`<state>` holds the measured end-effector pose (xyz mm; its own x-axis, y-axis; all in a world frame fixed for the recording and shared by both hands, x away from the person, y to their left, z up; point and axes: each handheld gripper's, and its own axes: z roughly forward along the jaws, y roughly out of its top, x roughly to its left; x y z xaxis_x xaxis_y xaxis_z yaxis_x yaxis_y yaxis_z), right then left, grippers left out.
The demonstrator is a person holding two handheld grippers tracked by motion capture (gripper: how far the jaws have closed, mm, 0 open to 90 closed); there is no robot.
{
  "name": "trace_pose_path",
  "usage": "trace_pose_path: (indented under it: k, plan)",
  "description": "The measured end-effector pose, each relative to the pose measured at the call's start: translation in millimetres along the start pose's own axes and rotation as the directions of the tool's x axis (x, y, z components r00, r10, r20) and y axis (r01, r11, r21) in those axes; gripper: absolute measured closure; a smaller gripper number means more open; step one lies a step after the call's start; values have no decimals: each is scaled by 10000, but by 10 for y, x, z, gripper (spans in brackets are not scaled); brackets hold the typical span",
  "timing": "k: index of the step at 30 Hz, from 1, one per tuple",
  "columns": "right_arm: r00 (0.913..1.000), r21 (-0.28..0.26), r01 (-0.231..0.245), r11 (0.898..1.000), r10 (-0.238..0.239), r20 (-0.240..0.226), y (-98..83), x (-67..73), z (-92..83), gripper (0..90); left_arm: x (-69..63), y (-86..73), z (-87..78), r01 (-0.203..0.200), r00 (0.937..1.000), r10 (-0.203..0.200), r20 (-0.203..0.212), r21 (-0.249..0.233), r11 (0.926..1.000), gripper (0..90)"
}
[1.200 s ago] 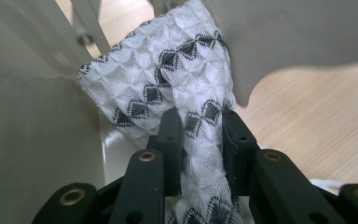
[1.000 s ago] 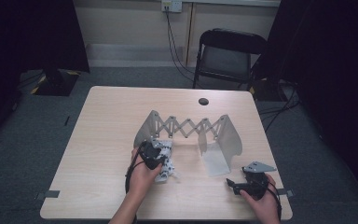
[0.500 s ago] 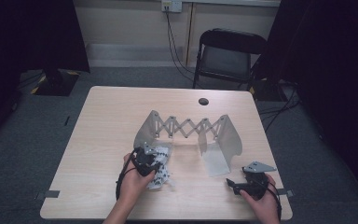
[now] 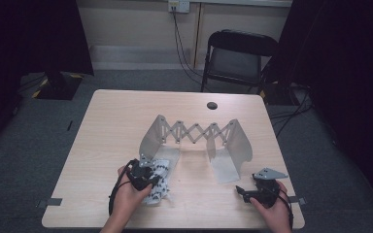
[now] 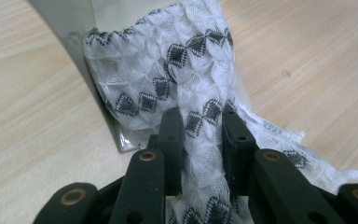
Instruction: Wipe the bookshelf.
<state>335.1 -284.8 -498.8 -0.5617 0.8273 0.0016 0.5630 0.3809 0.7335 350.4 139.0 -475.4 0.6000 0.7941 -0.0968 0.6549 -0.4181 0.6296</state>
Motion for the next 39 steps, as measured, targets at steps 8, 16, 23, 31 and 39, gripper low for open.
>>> trace_pose_path:
  k: [8,16,23,31,39]
  plan:
    - [10000,1,1,10000,-1,1,0,0,0,142,-40,46,-52,144,9998,-140,127,-313,9994,731]
    - [10000,2,0,10000,0,-2,0,-1,0,142,-81,259,47,-64,9999,56,-140,-602,9982,722]
    - [10000,3,-2,10000,2,-1,0,0,0,143,-64,211,155,-90,9998,85,-165,-299,9995,724]
    - [10000,1,0,10000,0,0,0,0,0,143,-54,114,85,-100,9999,101,135,-73,9999,730]
    - [10000,2,1,10000,-1,2,0,0,0,143,-107,24,8,-176,9989,181,436,-122,9998,719]
